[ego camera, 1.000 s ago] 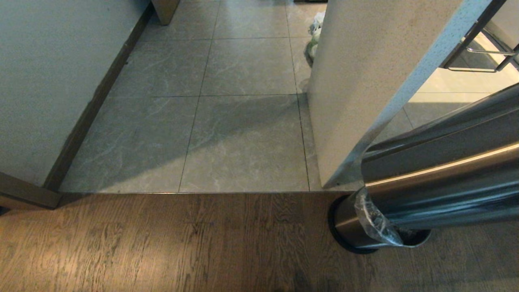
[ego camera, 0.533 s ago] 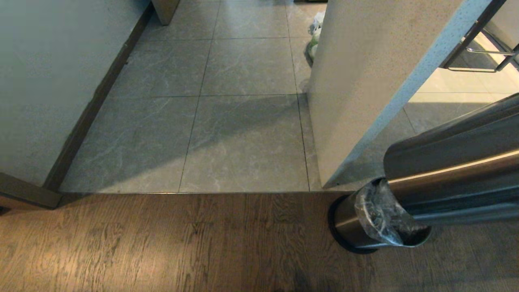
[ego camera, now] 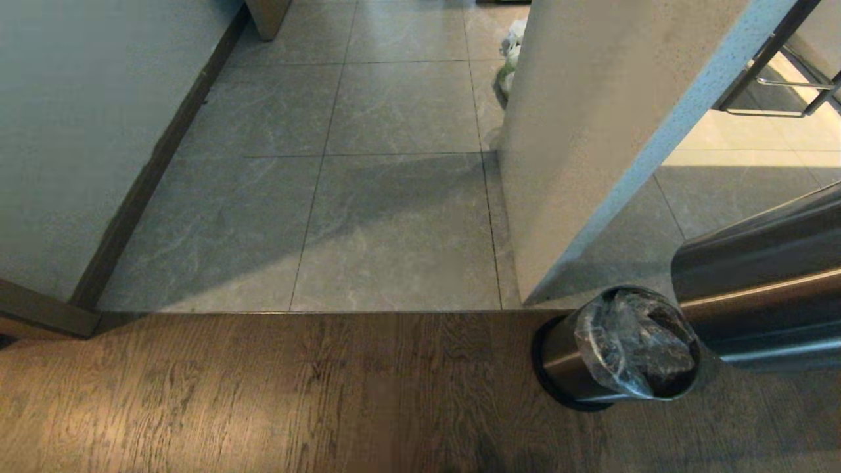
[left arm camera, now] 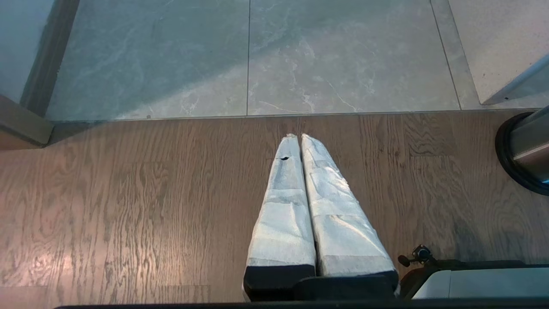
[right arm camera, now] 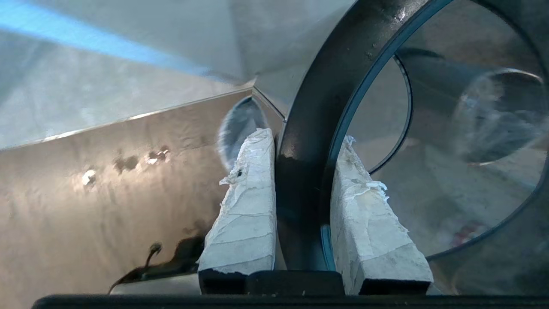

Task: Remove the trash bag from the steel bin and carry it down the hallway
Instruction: Place the outer trash can on the ground

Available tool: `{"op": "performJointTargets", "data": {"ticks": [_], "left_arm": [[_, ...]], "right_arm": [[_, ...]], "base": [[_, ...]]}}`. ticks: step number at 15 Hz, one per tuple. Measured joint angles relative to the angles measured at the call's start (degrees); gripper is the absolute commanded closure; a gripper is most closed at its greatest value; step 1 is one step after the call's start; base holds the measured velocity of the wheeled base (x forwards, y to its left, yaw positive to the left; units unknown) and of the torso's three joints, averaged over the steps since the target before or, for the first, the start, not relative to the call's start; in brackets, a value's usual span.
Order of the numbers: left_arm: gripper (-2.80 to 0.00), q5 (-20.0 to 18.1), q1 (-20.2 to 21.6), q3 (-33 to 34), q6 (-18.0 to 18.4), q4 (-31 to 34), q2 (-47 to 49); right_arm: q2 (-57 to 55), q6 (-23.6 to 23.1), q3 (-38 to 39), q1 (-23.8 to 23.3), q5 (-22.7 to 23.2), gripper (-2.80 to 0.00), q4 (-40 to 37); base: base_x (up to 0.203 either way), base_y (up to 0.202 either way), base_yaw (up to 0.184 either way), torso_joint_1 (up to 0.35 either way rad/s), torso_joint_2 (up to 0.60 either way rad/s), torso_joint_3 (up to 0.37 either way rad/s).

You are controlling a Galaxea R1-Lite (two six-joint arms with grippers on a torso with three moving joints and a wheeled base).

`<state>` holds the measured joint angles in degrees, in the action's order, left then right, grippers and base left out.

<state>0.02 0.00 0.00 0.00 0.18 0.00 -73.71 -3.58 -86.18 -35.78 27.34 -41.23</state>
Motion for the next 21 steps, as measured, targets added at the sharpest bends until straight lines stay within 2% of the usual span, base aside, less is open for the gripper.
{"op": "performJointTargets", "data": {"ticks": [5,11,16,21], "left_arm": [[0.00,-0.02,0.00,0.00,0.00,0.00,0.00],[0.00,0.00,0.00,0.00,0.00,0.00,0.00],[0.00,-0.02,0.00,0.00,0.00,0.00,0.00],[0.00,-0.01,0.00,0.00,0.00,-0.02,0.00]], "right_arm": [[-3.98,-0.29,-2.19,-5.52,0.10,0.00,0.46],[-11.69,-0.68,-2.40,-13.17,0.11,0.00,6.53],[-22.34,-1.05,-2.79,-19.10,0.00,0.00,14.36],[-34.47,-1.90,-8.18,-24.01,-0.01,0.00,16.21]], "base": [[0.000,0.000,0.000,0.000,0.00,0.000],[0.000,0.000,0.000,0.000,0.00,0.000],[0.000,0.000,0.000,0.000,0.00,0.000],[0.000,0.000,0.000,0.000,0.00,0.000]]}}
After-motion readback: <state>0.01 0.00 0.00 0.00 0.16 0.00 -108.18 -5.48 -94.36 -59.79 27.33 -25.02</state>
